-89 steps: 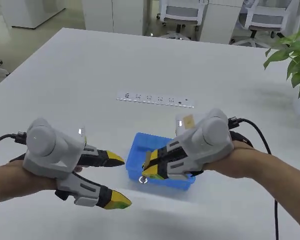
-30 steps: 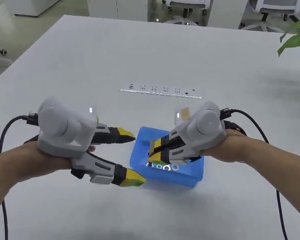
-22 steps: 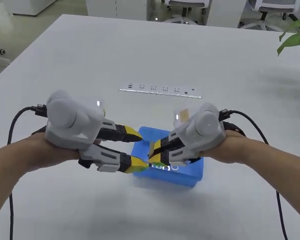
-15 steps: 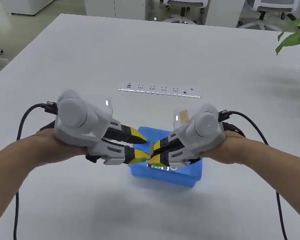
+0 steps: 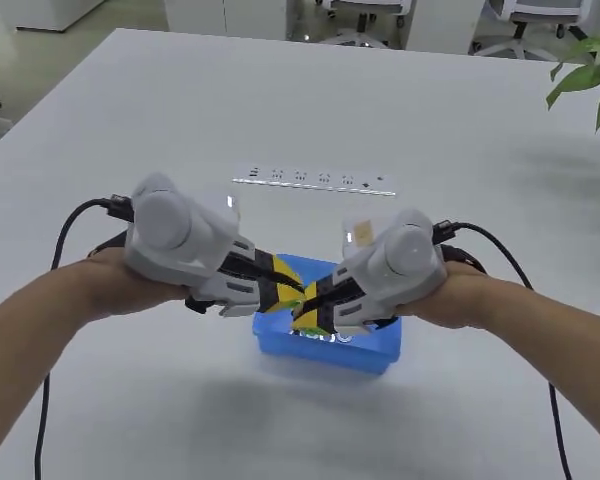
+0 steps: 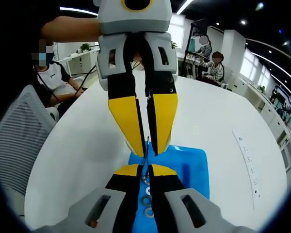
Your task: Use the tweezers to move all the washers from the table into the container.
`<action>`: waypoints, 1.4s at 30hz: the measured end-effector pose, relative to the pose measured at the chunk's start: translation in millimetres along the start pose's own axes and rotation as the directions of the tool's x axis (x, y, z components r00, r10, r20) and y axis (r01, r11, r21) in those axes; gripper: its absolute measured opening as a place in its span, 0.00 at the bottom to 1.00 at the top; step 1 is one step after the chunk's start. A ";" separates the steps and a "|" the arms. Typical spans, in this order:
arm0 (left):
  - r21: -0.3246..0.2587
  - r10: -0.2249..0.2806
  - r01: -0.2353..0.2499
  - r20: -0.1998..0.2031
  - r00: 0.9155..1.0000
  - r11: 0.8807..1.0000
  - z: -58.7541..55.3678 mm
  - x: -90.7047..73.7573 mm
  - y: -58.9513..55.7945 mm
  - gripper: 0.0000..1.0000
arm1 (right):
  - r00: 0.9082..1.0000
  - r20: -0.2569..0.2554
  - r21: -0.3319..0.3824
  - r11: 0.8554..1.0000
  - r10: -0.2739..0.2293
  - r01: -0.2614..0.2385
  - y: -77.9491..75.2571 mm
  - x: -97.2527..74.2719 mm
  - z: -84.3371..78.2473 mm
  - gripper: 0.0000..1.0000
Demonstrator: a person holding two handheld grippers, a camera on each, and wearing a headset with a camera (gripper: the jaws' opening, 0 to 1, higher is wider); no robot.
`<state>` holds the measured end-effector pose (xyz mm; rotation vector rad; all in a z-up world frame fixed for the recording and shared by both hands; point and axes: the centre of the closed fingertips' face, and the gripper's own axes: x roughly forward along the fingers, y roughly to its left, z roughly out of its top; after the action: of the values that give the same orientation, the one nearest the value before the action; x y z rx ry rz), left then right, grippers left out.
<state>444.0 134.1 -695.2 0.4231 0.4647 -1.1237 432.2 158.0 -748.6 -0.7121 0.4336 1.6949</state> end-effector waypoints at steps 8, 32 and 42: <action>0.014 -0.005 0.005 0.006 1.000 1.000 3.6 0.3 -2.8 0.06 | 1.000 -0.001 -0.003 1.000 -0.007 0.007 -1.4 -3.8 -0.4 0.09; 0.055 -0.033 0.031 0.032 0.999 0.998 33.0 -14.1 -11.7 0.06 | 0.997 0.051 0.041 0.998 -0.055 0.052 -0.1 -24.2 19.8 0.09; 0.070 -0.058 0.056 0.038 0.998 0.996 45.6 -23.1 -23.0 0.06 | 0.996 0.061 0.067 0.996 -0.065 0.061 11.6 -36.6 30.3 0.08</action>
<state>420.9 118.1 -646.7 0.4495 0.4060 -1.2041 418.8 147.2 -702.9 -0.6171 0.4158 1.6320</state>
